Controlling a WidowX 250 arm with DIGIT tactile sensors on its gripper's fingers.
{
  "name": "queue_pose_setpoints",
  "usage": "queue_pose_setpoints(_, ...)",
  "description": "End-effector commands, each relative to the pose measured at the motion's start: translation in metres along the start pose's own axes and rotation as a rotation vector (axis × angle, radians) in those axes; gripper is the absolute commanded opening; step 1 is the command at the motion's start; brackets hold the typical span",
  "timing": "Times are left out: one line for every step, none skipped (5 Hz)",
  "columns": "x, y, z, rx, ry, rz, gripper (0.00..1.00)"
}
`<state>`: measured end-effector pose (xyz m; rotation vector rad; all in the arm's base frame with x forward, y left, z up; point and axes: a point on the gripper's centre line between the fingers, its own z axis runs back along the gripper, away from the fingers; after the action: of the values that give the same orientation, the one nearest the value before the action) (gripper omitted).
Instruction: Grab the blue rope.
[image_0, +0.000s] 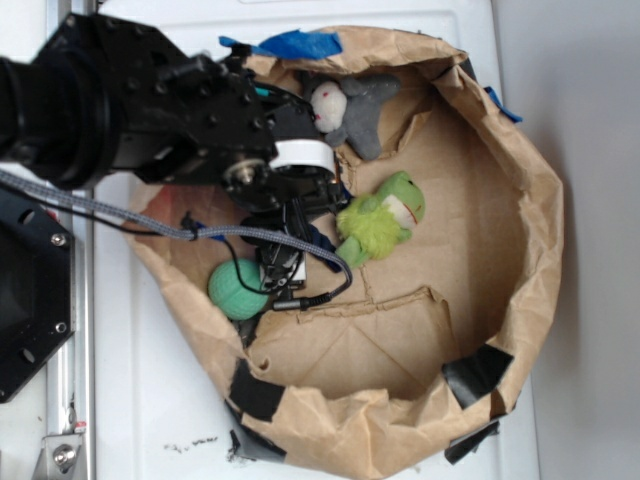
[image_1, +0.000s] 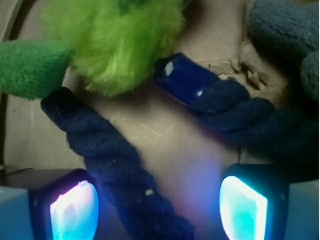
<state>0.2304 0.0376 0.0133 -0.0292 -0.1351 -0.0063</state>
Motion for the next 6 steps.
queue_pose_setpoints(-0.003, -0.002, -0.009, -0.065, 0.119, -0.046, 0.00)
queue_pose_setpoints(-0.002, -0.002, -0.006, -0.071, 0.117, -0.068, 0.00)
queue_pose_setpoints(0.000, -0.001, -0.003, -0.071, 0.117, -0.077, 0.00)
queue_pose_setpoints(0.003, 0.000, 0.003, -0.080, 0.110, -0.076, 0.00)
queue_pose_setpoints(0.005, 0.000, 0.009, -0.076, 0.095, -0.079, 0.00)
queue_pose_setpoints(0.009, 0.002, 0.018, -0.057, 0.092, -0.080, 0.00)
